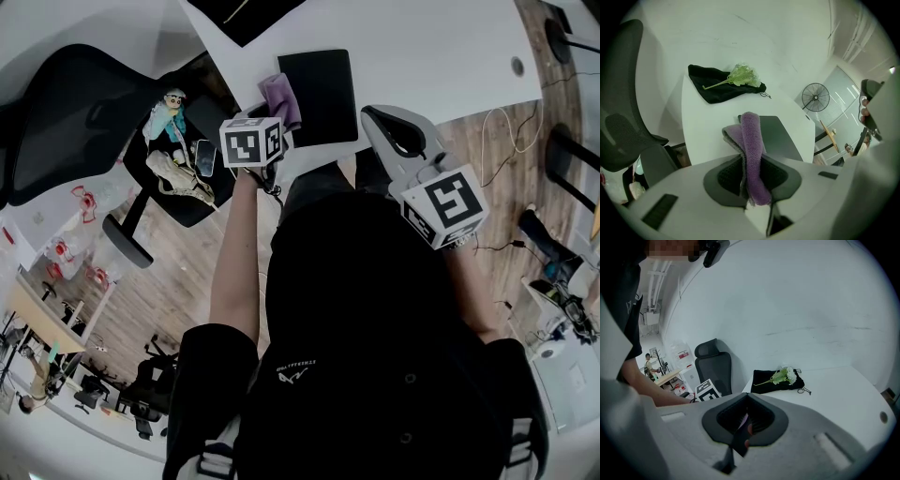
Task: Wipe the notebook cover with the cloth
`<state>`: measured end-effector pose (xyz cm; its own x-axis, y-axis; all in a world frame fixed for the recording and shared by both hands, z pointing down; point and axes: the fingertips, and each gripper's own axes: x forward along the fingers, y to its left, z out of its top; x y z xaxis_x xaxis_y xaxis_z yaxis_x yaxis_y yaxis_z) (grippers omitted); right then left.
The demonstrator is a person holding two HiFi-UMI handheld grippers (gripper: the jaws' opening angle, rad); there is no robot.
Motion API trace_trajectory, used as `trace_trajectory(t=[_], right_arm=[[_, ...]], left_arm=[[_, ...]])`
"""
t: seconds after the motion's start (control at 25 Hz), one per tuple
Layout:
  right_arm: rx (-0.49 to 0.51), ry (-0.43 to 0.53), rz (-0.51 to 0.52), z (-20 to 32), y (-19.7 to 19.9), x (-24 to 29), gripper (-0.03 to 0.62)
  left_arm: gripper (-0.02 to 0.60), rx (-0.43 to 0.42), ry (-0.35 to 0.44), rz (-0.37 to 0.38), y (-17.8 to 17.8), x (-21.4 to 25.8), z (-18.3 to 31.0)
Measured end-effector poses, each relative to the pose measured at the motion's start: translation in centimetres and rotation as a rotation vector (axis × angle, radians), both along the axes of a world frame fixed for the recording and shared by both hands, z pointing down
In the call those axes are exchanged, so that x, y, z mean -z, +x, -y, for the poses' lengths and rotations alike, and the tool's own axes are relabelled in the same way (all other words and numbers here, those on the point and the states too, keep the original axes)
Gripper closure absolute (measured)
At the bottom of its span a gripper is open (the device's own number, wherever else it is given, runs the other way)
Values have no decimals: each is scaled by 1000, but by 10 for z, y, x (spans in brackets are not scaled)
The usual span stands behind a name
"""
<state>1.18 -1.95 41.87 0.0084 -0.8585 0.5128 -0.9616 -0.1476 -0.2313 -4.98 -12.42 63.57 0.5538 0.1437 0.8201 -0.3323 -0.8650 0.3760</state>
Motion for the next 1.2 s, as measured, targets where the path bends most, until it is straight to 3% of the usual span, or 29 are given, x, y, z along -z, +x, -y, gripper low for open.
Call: trace_trajectory(t=[0.28, 0.52, 1.2], right_arm=[[2, 0, 5, -1, -2, -2, 589], [8, 0, 5, -3, -3, -1, 589], [11, 40, 21, -34, 5, 2, 589]], left_arm=[[497, 52, 24, 49, -23, -14, 16], [497, 92, 7, 24, -24, -6, 15], [497, -38, -22, -77, 6, 40, -62]])
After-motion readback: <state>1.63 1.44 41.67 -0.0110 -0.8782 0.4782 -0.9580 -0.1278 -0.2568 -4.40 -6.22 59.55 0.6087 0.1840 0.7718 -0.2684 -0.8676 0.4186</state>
